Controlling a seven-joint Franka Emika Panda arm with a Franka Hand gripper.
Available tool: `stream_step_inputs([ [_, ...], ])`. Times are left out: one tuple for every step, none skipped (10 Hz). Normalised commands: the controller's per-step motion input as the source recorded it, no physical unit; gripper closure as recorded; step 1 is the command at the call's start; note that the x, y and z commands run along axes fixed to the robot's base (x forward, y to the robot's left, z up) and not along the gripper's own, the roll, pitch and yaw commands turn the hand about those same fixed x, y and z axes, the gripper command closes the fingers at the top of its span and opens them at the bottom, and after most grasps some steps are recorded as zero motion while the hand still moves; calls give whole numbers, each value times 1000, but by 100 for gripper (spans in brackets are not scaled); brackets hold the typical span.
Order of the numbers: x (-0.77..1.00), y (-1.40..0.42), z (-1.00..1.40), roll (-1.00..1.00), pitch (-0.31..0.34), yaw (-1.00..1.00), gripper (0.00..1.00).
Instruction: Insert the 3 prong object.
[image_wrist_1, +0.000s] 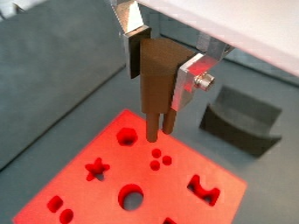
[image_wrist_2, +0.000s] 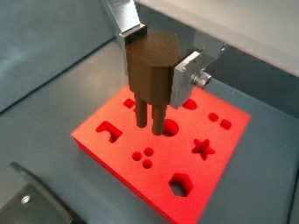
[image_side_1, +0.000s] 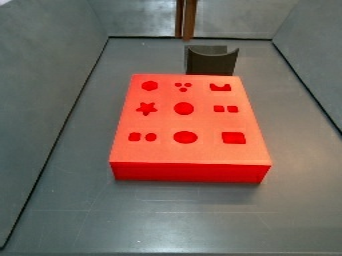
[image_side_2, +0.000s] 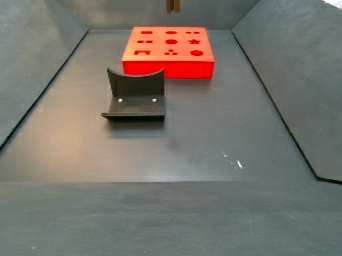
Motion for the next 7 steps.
stream_step_inputs([
  [360,0,-406,156,126,-349,100],
  [434,3,-451,107,173,-314,100],
  [457,114,-480,71,94,-131,100],
  [443,134,-506,174,33,-6,100],
  [357,106,-531,209,20,0,100],
  [111,46,-580,74,0,0,100],
  [-289,97,-357,-27,-256,246,100],
])
